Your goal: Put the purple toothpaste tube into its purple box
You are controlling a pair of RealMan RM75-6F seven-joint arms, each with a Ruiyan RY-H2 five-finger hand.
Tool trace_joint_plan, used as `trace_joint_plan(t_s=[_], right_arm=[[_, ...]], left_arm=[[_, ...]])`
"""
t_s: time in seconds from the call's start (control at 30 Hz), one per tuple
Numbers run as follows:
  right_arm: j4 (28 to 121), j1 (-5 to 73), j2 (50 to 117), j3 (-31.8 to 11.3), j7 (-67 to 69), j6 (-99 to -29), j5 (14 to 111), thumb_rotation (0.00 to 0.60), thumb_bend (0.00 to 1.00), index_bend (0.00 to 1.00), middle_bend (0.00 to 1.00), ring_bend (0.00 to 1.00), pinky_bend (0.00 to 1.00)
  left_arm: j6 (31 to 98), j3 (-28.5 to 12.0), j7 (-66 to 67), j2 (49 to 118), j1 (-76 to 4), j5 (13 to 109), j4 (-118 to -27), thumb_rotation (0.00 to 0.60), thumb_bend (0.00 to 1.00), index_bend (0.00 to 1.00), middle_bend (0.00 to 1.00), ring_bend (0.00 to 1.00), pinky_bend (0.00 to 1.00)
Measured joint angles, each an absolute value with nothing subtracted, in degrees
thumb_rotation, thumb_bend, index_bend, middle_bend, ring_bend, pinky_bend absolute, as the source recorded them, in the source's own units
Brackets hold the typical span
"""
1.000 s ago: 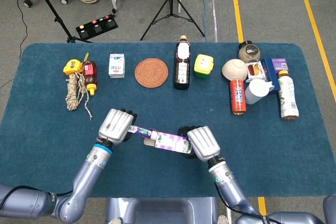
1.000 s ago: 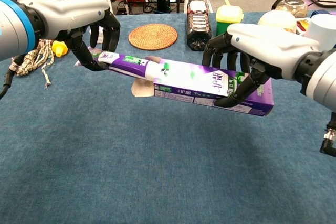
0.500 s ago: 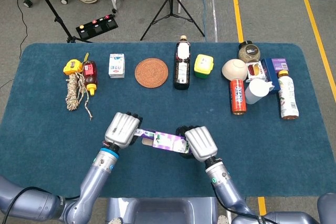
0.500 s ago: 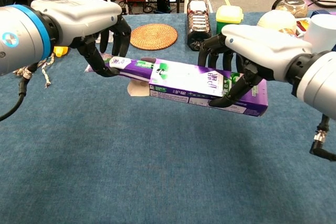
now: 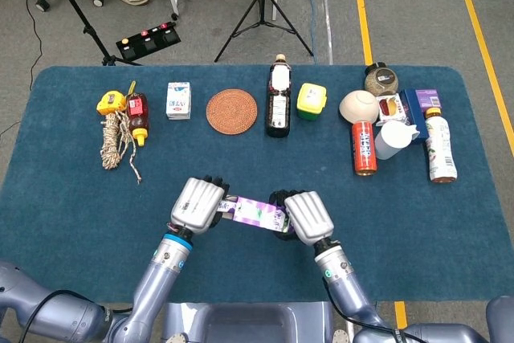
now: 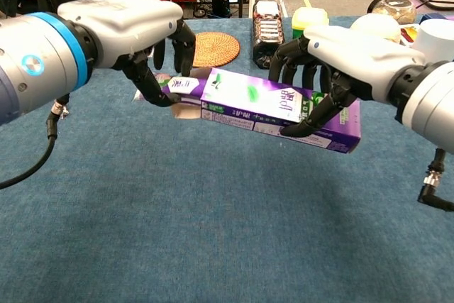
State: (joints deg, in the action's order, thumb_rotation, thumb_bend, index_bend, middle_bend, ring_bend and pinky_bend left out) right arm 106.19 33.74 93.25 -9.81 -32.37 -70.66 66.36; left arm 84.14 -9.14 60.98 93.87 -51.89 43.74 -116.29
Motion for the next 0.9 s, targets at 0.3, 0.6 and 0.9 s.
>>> trace_joint_plan(t_s=[0.3,0.6,0.9], right_arm=[[104.3,32.6,91.9,-10.1,-21.2,-70.4,70.0,0.600,0.43,0.48,0.57,0.54,0.65],[96.8,31.1,90.8,-10.2,3.3,-73.7,81.7,0.600,0.45,0.48,0.57,0.54,0.65],[80.5,30.5,94.6,-11.2,24.0,-81.0,89.7,0.600,0.44,0.49,0.57,0.54,0.65]], left_arm=[[87.0,-7.1,56.7,87.0,-48.9,58.2,-120.4,0.600,0.26,0.00,0.00,0.22,0.46],[88.9,-13.3,43.9,70.0,-43.0,56.9,-126.2,0.600,0.26,0.00,0.00,0.22,0.46],[84.8,-16.2,26.9,57.0,-35.9,54.9,-125.1,0.600,0.26,0.00,0.00,0.22,0.46]])
